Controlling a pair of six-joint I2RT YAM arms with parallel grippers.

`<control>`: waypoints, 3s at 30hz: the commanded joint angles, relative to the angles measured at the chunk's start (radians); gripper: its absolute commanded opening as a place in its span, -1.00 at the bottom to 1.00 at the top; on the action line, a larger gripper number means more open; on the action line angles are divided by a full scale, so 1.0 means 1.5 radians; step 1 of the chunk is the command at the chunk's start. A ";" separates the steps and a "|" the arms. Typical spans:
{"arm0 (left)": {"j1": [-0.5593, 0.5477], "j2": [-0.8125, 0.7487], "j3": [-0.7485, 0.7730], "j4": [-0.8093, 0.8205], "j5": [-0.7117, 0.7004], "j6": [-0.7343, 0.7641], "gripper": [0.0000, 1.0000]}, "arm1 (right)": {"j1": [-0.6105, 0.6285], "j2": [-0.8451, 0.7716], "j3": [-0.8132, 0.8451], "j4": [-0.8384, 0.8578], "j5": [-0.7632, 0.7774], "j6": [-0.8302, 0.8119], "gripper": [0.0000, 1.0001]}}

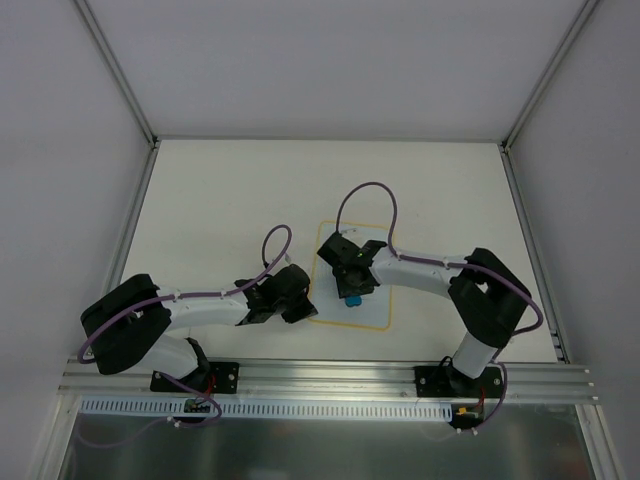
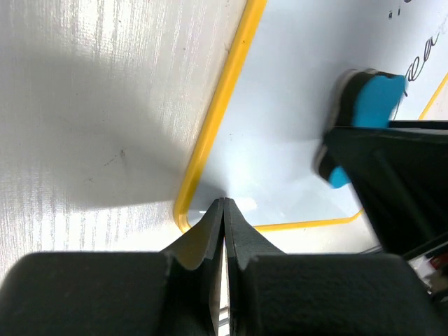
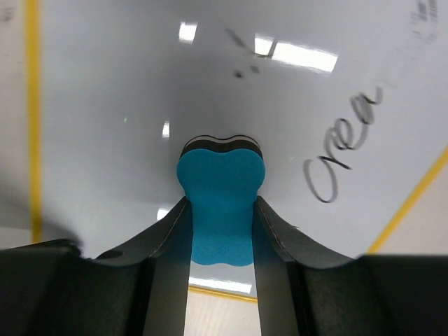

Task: Erase the whiteboard

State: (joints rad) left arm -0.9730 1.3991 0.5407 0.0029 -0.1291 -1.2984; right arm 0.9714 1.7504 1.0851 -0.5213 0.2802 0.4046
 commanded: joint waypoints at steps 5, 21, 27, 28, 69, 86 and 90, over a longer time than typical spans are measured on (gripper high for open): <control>0.008 0.023 -0.036 -0.100 -0.014 0.010 -1.00 | -0.084 -0.073 -0.131 -0.070 0.030 0.048 -0.87; 0.010 0.032 -0.031 -0.096 -0.007 0.020 -1.00 | -0.027 0.079 0.069 -0.005 -0.042 -0.054 -0.91; 0.010 0.031 -0.033 -0.096 -0.008 0.020 -1.00 | -0.037 0.173 0.209 -0.045 -0.055 -0.086 -0.91; 0.012 0.031 -0.033 -0.096 -0.008 0.019 -1.00 | -0.044 0.179 0.214 -0.047 -0.057 -0.088 -0.91; 0.016 0.033 -0.032 -0.096 -0.005 0.021 -1.00 | -0.135 0.063 0.005 0.011 -0.110 -0.096 -0.92; 0.017 0.028 -0.038 -0.096 -0.005 0.016 -1.00 | -0.410 0.001 0.012 -0.034 -0.031 -0.086 -0.92; 0.017 0.030 -0.037 -0.096 -0.005 0.015 -1.00 | -0.432 -0.014 0.000 -0.033 -0.045 -0.066 -0.91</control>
State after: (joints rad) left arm -0.9539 1.4071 0.5385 0.0242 -0.1127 -1.2987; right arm 0.3523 1.7599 1.1046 -0.4812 0.1577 0.2695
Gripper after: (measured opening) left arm 0.006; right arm 0.379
